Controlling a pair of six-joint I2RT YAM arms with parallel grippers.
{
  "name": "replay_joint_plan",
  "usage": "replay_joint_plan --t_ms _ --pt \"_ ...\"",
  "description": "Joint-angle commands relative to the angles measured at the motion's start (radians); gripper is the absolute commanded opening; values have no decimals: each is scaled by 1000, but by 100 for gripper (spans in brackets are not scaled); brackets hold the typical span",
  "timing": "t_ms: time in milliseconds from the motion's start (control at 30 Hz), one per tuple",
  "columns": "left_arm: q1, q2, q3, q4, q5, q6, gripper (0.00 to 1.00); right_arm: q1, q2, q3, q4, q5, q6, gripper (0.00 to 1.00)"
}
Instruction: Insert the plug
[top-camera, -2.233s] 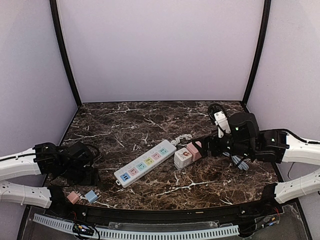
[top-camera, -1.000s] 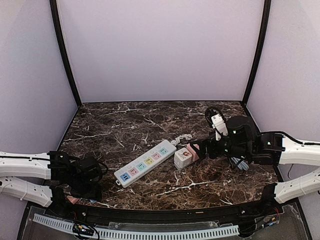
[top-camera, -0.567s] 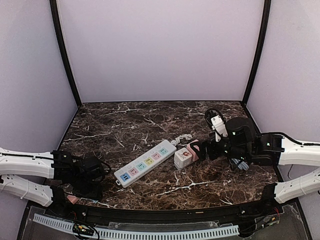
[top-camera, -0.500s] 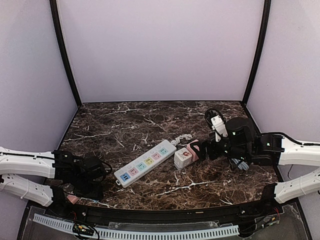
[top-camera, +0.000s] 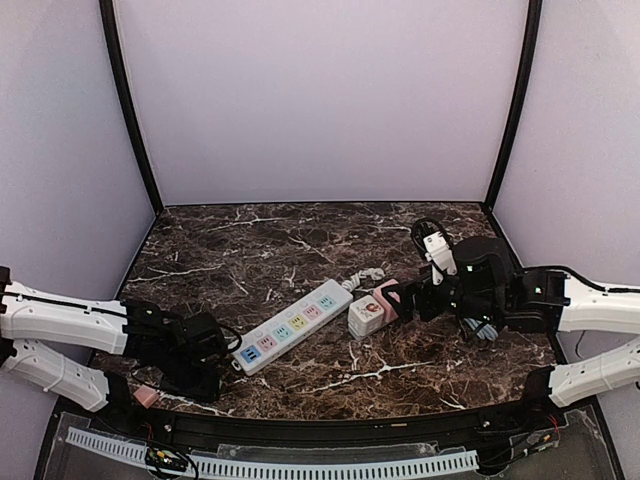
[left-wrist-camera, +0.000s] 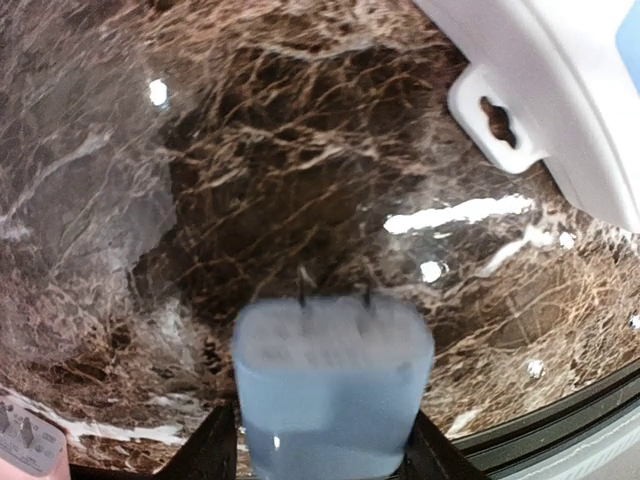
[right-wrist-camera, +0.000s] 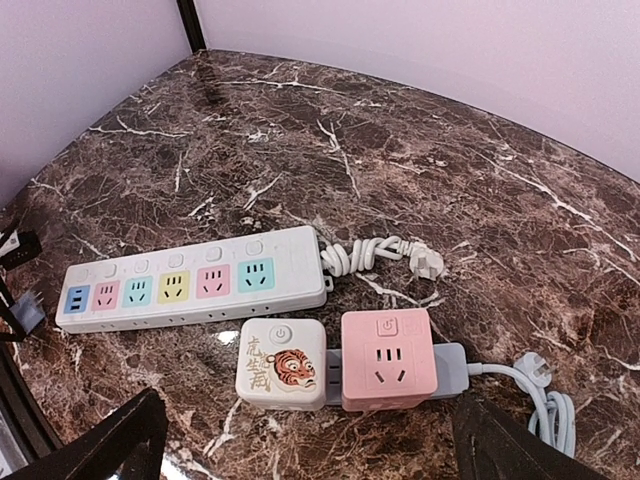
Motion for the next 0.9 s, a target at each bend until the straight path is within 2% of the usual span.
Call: replay_joint_plan --t_ms 0,567,633,667,733,800,867 --pt "-29 43 51 6 4 21 53 6 -16 -18 39 15 -6 99" --pt "-117 180 309 -105 -97 104 49 -1 -40 -35 47 14 -3 99" --pt "-122 185 328 -162 -149 100 55 -2 -44 -38 47 13 -2 99" --pt "-122 175 322 -200 -183 94 63 -2 -44 -38 48 12 -2 99" --pt "-122 147 293 -235 -226 75 73 -2 -42 -40 51 13 -3 99" --pt "-120 110 257 -248 -255 59 80 -1 -36 -37 51 11 -3 99" --pt "-115 78 222 -232 -266 56 82 -1 -31 -37 52 10 -3 98"
